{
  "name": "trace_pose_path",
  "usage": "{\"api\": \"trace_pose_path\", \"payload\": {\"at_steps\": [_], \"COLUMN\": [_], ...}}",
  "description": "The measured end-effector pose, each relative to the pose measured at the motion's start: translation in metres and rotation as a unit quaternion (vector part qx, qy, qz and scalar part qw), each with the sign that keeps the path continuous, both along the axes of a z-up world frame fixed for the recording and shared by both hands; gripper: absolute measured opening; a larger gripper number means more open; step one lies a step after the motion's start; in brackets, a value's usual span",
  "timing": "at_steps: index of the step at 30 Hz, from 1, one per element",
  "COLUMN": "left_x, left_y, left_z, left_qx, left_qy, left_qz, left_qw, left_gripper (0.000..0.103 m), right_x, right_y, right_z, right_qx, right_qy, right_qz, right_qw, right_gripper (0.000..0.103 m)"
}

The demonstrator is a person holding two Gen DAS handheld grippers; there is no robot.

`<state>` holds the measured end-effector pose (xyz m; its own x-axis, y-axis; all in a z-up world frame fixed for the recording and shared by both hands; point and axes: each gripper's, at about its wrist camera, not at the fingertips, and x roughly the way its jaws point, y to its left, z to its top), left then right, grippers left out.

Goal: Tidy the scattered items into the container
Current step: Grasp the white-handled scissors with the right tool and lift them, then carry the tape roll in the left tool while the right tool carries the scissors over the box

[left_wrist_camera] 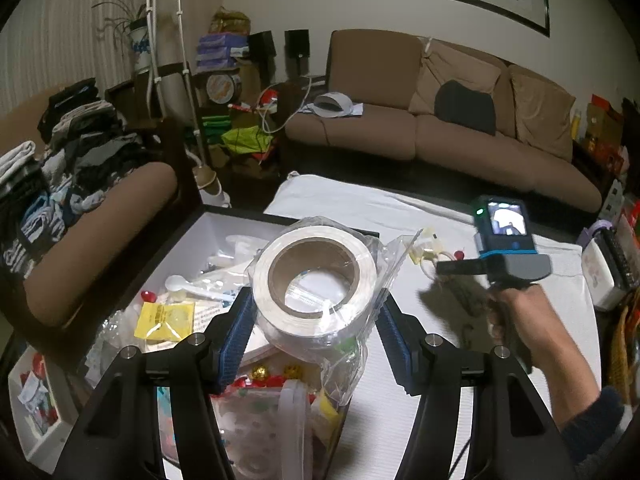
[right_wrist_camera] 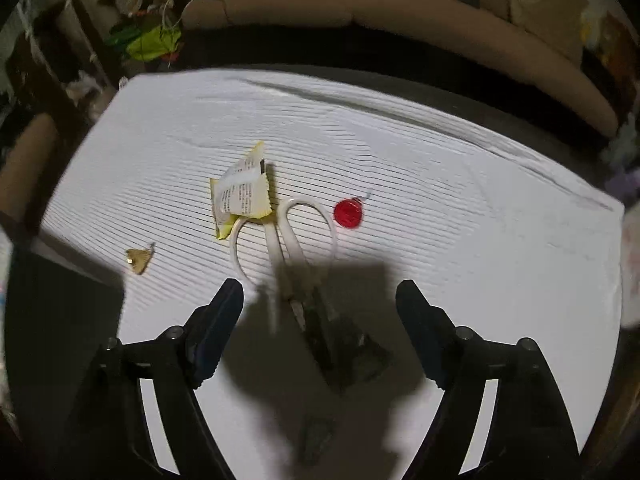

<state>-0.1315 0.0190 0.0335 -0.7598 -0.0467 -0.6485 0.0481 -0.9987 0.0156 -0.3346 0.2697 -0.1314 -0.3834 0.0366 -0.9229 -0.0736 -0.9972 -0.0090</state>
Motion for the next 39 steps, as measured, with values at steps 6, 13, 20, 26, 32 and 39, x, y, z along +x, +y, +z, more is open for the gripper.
{"api": "trace_pose_path", "payload": {"at_steps": [6,13,20,26,32,39], "left_x": [-0.009,-0.013,-0.005,-0.001,0.007,0.016], "left_y": [0.01,0.017,0.019,0.008,0.002,-0.019], "left_z": [-0.005,-0.006,-0.001,0.004,0.007,0.019], "left_qx": [-0.019,-0.031,-0.033,-0.024,-0.021,0.006], "left_qy": [-0.002,-0.006,0.001,0.005,0.013,0.04], "left_qz": [-0.009,-0.012,-0.012,0.003,0.009,0.016], "left_qw": [0.9998,0.9994,0.9994,0.9997,0.9997,0.999], "left_gripper": [0.062,0.062,0.062,0.062,0.062,0.062], "right_x": [-0.011,0.0,0.031,0.128,0.195,0.239], "right_y": [-0.013,-0.006,0.007,-0.02,-0.05,-0.081], "right_z": [-0.033,-0.023,-0.011,0.083,0.178,0.256], "right_qx": [-0.005,-0.025,-0.027,0.064,0.095,0.087], "right_qy": [-0.019,0.006,0.031,0.184,0.288,0.36], "right_qz": [0.017,0.005,0.008,0.013,0.02,0.018], "right_qw": [1.0,1.0,0.999,0.981,0.953,0.929], "right_gripper": [0.081,0.013,0.013,0.013,0.013,0.013]}}
